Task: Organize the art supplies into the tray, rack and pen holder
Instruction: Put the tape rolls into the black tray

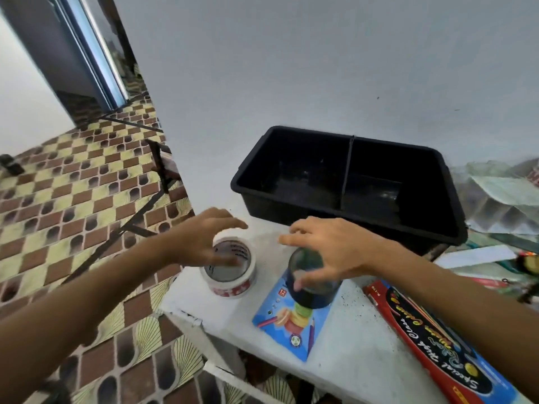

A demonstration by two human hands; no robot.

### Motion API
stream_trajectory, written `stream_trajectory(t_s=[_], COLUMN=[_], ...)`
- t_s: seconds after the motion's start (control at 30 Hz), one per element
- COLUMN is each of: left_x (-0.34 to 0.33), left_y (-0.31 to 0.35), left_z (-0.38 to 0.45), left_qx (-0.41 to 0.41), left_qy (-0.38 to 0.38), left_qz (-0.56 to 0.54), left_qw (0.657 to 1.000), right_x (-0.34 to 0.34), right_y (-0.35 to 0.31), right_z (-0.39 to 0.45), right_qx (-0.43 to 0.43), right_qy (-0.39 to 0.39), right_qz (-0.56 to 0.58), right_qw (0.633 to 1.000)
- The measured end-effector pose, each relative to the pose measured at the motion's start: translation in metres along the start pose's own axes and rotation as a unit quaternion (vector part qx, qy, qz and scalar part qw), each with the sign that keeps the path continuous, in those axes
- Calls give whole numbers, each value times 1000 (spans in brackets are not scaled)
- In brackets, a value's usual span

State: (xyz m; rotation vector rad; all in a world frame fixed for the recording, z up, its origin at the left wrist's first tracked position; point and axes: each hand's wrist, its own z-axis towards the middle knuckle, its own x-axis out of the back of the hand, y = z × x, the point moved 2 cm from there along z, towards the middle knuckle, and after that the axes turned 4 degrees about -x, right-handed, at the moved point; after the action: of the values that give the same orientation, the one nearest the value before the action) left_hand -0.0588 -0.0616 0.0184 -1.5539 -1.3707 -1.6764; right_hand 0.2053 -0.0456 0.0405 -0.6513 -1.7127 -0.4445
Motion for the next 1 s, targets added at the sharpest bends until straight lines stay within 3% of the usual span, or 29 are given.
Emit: stream_trajectory(t_s=[0.1,0.2,0.4,0.6,0.73,0.87,1.0], left_x=[-27,-42,-35,39,87,113,119], left_y=[11,12,12,19,26,21,7], left_z=[-17,-19,-17,-11,25,82,146], left_qx=[21,32,29,20,5,-4,-6], left_qy=[-66,-44,49,172,208,235,203], left_qz=[62,44,20,-21,-7,34,59], left_qw=[996,998,998,985,978,971,977], right_x=[-20,-32,-14,55,86,99,95], right_y=[-7,-5,-8,12,40,70,102], right_z=[-2,-3,-7,-15,0,25,60], right_qx=[-16,-28,-27,-55,-111,-194,-268], right_qy=[-93,-97,-16,136,200,234,217], right_qz=[-5,18,80,200,237,152,92], right_qw=[996,995,996,969,944,941,934])
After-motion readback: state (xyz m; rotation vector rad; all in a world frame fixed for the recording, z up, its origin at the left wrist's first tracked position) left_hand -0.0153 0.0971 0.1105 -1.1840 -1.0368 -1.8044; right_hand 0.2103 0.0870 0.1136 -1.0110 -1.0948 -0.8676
